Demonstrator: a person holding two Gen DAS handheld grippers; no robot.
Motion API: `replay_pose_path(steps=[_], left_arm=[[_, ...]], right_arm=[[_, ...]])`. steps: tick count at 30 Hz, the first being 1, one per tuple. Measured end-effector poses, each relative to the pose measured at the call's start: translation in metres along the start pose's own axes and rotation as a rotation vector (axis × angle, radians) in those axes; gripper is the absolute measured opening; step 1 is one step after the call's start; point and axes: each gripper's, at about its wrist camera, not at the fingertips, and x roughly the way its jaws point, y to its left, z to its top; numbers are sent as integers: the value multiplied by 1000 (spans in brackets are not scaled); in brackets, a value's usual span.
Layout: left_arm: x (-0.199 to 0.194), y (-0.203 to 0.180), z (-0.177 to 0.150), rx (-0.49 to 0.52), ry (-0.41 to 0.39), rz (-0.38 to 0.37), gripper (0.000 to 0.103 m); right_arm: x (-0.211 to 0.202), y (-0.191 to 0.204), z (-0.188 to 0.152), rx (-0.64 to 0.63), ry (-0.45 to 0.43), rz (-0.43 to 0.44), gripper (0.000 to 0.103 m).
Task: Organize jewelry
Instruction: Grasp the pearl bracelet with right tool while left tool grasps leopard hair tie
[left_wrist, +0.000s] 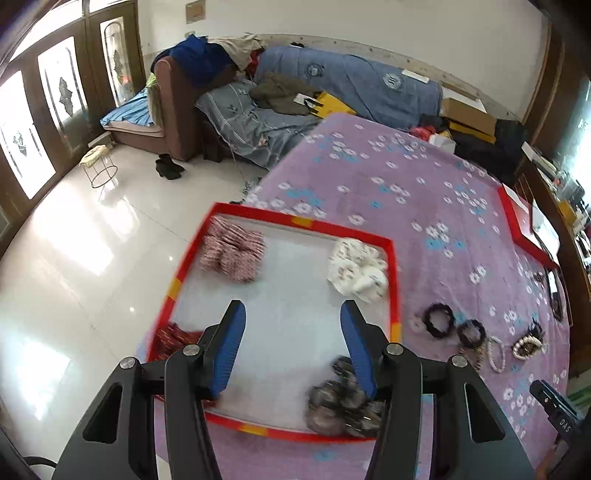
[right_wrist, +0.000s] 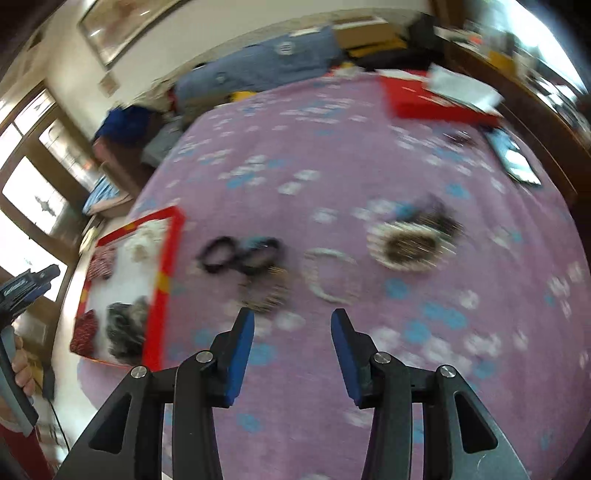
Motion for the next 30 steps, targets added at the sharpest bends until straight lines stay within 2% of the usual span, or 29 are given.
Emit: replay_pose_path(steps=[6, 10, 15, 21, 24, 30], left_arm=[[-4, -37, -11, 33, 12, -24, 52], [2, -60, -16, 50, 13, -52, 52], [16, -108, -27, 153, 50, -110, 52], [47, -166, -51, 281, 133, -188, 52], [69, -188, -67, 330, 180, -201, 52], [103, -213, -81, 352, 231, -206, 51]], right_arm=[[-23, -70, -13, 114, -33, -78, 47], [-35, -100, -20, 161, -51, -99, 48], [-34, -125, -29, 193, -27, -109, 50], [-20, -135, -32, 204, 15, -86, 50], [-10, -131, -28, 190, 30, -64, 50], [10, -112, -5, 104, 18, -27, 50]])
